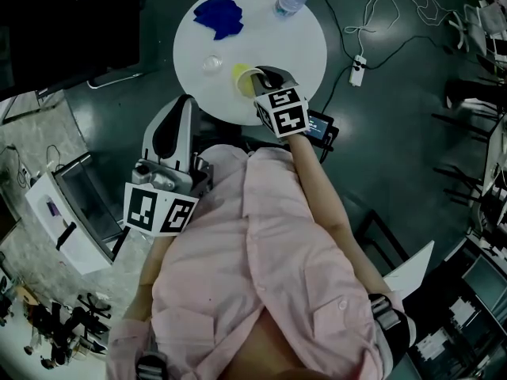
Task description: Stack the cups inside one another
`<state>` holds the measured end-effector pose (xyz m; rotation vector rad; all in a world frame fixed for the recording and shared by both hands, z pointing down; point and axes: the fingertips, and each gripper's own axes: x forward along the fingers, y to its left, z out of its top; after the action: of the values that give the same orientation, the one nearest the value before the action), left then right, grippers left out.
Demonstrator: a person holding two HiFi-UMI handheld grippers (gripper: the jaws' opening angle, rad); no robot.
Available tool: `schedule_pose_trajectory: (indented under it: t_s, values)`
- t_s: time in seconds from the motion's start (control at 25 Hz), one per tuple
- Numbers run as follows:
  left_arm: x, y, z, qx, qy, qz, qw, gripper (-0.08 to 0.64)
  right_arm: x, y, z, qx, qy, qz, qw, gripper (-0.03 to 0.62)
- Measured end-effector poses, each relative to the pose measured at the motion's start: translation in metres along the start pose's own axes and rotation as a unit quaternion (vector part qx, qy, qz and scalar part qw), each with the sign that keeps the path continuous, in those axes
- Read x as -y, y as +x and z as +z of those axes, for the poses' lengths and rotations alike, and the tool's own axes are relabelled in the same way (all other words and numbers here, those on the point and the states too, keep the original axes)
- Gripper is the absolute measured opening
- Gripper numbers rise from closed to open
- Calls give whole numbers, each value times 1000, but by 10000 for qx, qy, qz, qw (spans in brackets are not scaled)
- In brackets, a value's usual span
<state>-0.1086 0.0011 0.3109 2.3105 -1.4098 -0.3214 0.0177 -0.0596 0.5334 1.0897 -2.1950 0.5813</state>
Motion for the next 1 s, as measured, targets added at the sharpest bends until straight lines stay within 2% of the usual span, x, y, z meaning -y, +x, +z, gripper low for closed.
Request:
schedule_pose_trajectory:
  t_s: [0.48,1.0]
  values:
    - [13,1,-4,-122,145,-188,9996,9,9,-70,52,1291,374,-323,9904,37]
    - [22,-4,-12,-241,233,-333,9989,9,8,-115,48,1744,588,-633,9809,37]
